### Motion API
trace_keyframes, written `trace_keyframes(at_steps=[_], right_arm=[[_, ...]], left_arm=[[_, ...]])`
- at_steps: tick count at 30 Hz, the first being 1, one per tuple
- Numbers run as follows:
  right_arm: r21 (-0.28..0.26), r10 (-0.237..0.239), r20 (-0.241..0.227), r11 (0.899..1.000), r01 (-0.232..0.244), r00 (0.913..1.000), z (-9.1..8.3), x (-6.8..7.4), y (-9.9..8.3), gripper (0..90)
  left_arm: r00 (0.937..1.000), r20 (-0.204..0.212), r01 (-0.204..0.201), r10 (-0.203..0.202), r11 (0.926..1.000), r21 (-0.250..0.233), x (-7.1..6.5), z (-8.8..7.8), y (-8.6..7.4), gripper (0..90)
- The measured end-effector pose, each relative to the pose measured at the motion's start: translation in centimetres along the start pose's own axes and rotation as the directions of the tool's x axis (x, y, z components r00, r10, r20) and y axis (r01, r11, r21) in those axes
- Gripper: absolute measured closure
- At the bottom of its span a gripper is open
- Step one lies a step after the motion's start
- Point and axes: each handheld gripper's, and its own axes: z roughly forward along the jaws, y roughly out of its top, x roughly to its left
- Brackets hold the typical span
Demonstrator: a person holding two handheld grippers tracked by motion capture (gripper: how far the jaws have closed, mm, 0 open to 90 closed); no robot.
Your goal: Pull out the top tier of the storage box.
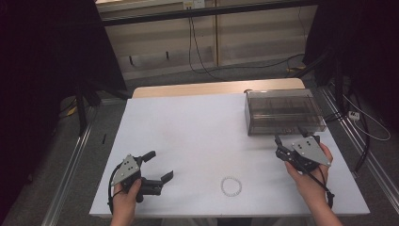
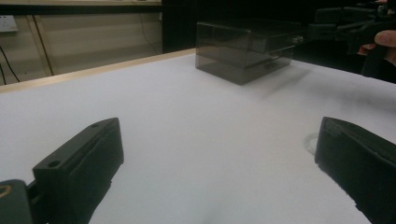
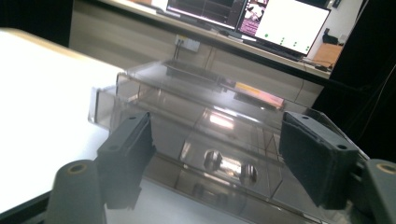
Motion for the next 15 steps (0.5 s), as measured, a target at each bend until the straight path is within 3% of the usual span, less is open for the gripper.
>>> trace_keyframes(at_steps=[7,15], right_arm=[[-0.003,0.101,-0.018,0.995,-0.101,0.9947,0.0,-0.2,0.8,18.7],[0.021,0.121,-0.034,0.993,-0.120,0.9921,0.3,-0.5,1.9,16.2]], left_arm=[[1.0000,0.000,-0.001,0.001,1.0000,0.001,0.0,0.0,0.0,1.6],[1.0000,-0.004,-0.002,0.002,1.0000,0.001,0.1,-0.1,0.0,1.6]])
